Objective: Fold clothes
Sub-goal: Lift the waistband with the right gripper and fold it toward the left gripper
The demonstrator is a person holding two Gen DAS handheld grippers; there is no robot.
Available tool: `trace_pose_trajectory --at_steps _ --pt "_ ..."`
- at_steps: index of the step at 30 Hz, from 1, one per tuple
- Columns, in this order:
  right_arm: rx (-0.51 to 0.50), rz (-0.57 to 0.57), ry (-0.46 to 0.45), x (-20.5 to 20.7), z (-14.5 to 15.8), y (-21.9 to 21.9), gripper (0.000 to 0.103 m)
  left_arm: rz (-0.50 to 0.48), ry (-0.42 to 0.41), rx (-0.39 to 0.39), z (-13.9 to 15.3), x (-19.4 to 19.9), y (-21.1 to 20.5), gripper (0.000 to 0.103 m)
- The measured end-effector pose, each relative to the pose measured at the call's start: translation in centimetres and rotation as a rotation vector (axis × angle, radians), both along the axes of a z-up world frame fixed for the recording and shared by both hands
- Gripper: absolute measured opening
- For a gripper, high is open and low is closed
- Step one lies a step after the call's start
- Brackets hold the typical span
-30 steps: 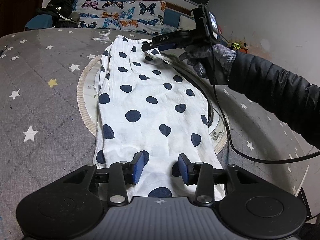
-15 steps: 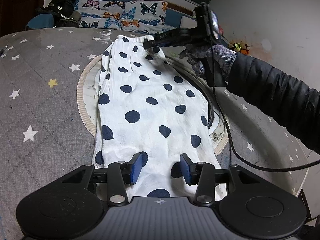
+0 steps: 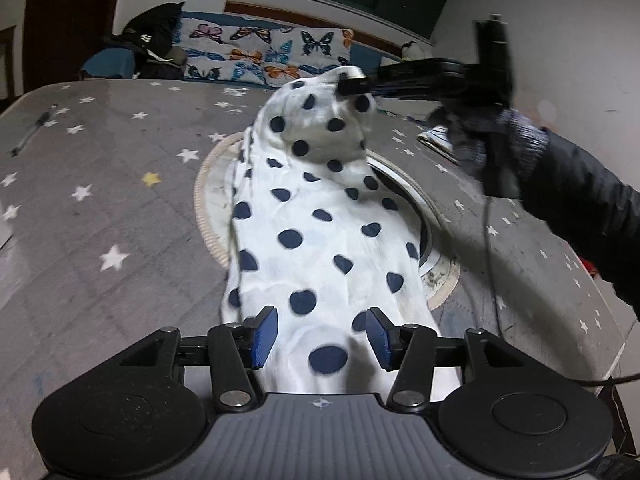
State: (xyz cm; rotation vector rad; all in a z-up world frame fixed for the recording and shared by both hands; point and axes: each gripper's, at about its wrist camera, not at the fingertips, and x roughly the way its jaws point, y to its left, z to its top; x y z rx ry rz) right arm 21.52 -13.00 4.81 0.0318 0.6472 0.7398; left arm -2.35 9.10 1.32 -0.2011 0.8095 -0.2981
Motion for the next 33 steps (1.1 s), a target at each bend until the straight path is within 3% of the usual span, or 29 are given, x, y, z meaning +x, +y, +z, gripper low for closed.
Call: trace_pose_trajectory --at_steps 12,18,26,33 --pt "0.044 0.192 -0.002 -10.8 2.6 -0.6 0.012 0.073 0.007 0.003 0.0 -3.7 1.4 0.053" --pt "0.066 0.363 -0.031 -17.1 3.0 -0.5 0.012 0.104 0.01 0.007 -0.3 -4.8 2.1 0.055" --pt "-0.097 0.628 -0.189 -25.9 0.9 0.7 0.012 0.131 0.01 0.009 -0.4 -5.8 2.9 0.056" --pt "-0.257 0.738 -0.277 -30.3 -1.6 1.2 0.014 0.159 -0.021 0.013 0.6 -6.3 4.0 0.056"
